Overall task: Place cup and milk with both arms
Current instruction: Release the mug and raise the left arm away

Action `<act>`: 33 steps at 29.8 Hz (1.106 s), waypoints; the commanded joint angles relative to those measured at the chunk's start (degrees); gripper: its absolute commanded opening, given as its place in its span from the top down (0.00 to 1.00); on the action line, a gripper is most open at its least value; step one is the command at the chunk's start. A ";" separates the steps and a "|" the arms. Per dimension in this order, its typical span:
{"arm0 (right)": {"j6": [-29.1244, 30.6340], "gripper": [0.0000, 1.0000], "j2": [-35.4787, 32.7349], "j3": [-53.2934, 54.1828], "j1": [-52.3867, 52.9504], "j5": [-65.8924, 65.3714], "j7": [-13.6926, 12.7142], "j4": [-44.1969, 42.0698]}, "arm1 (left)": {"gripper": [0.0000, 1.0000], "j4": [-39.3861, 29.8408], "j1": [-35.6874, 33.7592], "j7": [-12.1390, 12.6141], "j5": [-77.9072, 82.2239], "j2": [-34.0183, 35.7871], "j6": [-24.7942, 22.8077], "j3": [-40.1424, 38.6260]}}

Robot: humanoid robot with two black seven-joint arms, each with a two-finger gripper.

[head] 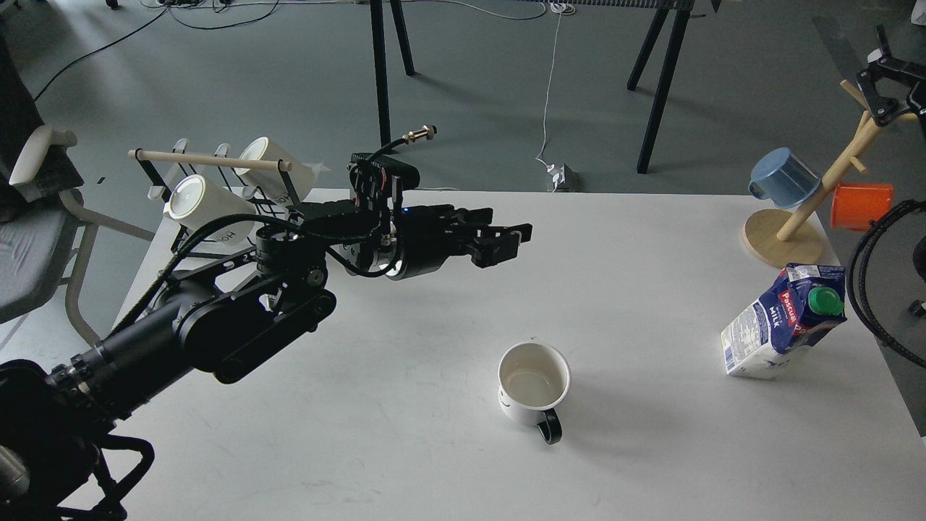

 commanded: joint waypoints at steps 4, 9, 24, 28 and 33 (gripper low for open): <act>0.00 0.01 -2.99 5.47 -10.29 0.17 0.15 8.66 | 0.01 4.00 -0.30 -0.09 -24.57 0.93 1.68 -13.84; 0.00 0.01 -2.99 10.75 -20.48 0.26 0.24 12.62 | 0.01 7.87 -0.04 -0.27 -38.64 2.69 1.85 -15.79; 0.00 0.01 -2.64 28.78 -55.64 5.00 -0.11 23.52 | 0.01 17.45 -0.48 -0.53 -62.83 10.51 1.15 -18.16; 0.00 0.01 -1.24 27.90 -62.23 5.44 -0.02 24.76 | 0.01 22.19 -1.18 -0.44 -68.10 11.48 0.89 -18.87; 0.00 0.01 6.31 26.94 -67.95 4.65 -0.55 24.85 | 0.01 24.58 -1.36 -0.36 -74.34 11.66 -0.95 -18.52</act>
